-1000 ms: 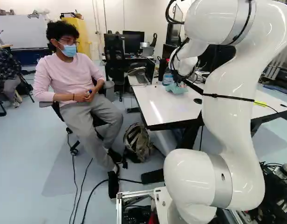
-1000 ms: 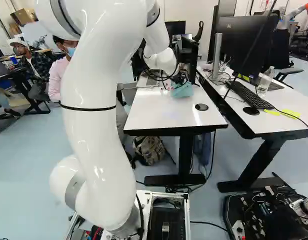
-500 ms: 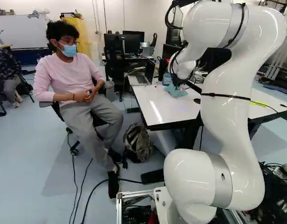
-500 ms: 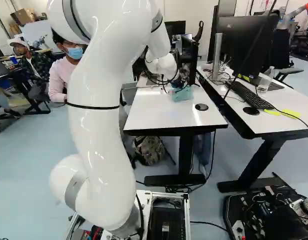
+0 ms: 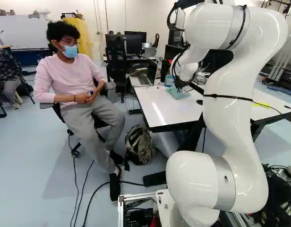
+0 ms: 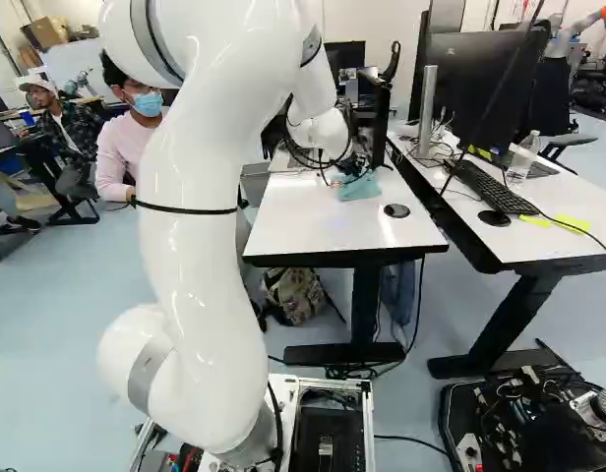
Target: Clean the table with the green towel
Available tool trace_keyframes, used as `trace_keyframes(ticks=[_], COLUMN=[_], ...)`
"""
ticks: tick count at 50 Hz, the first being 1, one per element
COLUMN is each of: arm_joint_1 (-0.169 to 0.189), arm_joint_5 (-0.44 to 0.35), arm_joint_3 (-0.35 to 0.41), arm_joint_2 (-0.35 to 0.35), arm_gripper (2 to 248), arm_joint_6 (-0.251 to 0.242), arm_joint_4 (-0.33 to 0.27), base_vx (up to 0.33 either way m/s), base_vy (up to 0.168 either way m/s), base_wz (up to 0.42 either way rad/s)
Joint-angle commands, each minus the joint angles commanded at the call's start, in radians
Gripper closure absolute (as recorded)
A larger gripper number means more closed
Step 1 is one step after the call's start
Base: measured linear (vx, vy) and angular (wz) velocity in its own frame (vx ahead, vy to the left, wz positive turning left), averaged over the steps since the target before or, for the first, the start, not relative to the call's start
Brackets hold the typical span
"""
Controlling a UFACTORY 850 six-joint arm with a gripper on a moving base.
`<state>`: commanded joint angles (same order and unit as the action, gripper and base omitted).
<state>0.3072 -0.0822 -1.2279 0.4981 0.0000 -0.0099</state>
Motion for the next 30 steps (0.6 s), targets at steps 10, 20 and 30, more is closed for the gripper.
trace_keyframes(ticks=[10, 20, 30], arm_joint_1=[0.0, 0.0, 0.0], arm_joint_5=[0.012, 0.035, 0.059], arm_joint_3=[0.0, 0.0, 0.0], arm_joint_2=[0.0, 0.0, 0.0], arm_gripper=[216, 216, 216], arm_joint_6=[0.0, 0.0, 0.0], arm_joint_4=[0.0, 0.0, 0.0], base_vx=[0.0, 0.0, 0.0], base_vy=[0.0, 0.0, 0.0], base_wz=[0.0, 0.0, 0.0])
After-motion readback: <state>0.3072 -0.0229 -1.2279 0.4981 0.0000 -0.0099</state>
